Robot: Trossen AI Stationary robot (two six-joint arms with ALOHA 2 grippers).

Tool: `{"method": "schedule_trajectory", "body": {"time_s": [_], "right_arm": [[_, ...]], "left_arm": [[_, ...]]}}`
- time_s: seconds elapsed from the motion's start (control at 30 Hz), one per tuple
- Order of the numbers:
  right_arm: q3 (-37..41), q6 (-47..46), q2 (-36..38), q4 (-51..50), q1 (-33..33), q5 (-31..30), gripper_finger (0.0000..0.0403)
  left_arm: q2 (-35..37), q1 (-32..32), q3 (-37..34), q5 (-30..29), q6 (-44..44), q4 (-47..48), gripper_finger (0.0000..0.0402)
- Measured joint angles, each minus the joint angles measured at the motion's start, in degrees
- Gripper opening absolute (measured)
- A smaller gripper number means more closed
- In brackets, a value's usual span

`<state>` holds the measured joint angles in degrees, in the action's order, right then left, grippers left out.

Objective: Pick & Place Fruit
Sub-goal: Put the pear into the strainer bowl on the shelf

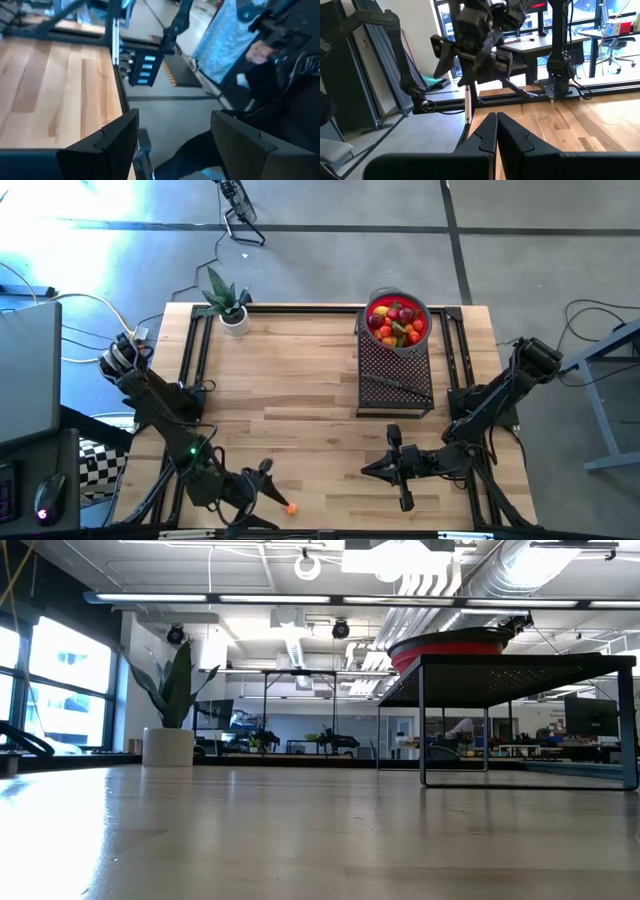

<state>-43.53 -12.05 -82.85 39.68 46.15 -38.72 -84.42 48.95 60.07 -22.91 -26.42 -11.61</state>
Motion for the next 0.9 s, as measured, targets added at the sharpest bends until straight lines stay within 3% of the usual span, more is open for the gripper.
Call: {"method": "schedule_trajectory", "body": {"time_s": [0.2,0.7,0.9], "right_arm": [[0.0,-0.1,0.0,0.0,0.0,0.0,0.0004],[0.0,-0.2,0.0,0.0,0.0,0.0,0.0004],[0.0,-0.2,0.0,0.0,0.0,0.1,0.0004]], "left_arm": [[-3.2,0.3,0.0,0.2,-1.1,-1.3,0.0244],[-8.0,0.2,0.0,-0.8,-6.7,15.2,0.0244],[-10.5,0.2,0.0,-1.5,-6.9,14.6,0.0244]]}}
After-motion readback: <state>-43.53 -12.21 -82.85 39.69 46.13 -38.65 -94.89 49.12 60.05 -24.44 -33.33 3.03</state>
